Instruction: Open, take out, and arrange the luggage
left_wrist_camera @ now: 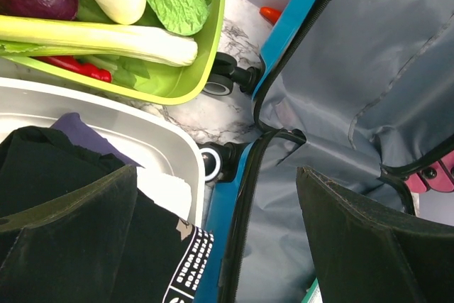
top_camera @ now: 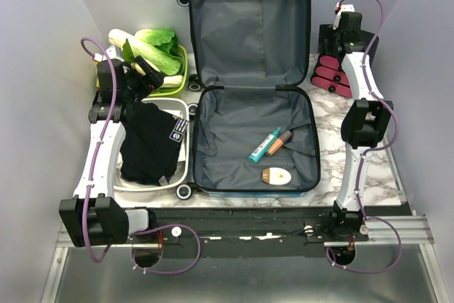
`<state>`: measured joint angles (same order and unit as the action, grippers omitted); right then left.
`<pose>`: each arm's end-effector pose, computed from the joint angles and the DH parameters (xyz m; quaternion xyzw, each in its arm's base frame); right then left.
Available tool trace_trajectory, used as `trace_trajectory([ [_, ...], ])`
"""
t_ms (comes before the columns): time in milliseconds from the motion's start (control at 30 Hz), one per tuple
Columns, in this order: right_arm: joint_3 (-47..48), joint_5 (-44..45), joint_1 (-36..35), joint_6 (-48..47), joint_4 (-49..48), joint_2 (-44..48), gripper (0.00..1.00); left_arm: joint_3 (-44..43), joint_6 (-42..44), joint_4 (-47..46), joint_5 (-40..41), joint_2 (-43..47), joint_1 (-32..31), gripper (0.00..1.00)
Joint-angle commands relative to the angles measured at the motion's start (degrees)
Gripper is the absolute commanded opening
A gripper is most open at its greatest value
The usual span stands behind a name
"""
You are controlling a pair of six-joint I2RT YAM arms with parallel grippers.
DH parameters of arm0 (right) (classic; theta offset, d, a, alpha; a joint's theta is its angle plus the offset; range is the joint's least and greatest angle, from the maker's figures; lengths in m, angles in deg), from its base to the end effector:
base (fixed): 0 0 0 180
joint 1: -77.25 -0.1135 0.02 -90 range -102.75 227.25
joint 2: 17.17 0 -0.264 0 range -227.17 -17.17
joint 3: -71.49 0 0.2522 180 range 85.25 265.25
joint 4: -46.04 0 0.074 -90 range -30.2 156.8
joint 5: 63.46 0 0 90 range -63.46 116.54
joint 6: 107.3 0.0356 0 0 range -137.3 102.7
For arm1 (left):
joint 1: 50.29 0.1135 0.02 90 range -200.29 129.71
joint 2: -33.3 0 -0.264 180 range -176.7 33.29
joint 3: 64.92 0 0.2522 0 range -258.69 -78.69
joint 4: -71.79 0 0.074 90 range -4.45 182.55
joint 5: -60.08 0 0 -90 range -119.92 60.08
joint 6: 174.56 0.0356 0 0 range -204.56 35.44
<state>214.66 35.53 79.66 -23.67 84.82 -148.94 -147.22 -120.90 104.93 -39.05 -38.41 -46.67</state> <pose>0.5393 -0.0283 0.3100 0.0113 0.8526 -0.1064 0.5114 0.2856 0.0124 0.3687 -0.2418 0.7943 -0.2194 0.5124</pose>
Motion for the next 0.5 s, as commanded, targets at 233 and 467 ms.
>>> trace_trajectory([
  [233,-17.55,14.11,0.66,-0.75,2.24,5.89,1.0,0.59,0.65,-1.45,-0.72,-0.19,-0.28,0.99],
  [467,-33.23,19.31,1.89,2.94,0.65,18.37,1.0,1.38,0.39,-1.71,-1.86,-0.55,-0.37,0.99],
])
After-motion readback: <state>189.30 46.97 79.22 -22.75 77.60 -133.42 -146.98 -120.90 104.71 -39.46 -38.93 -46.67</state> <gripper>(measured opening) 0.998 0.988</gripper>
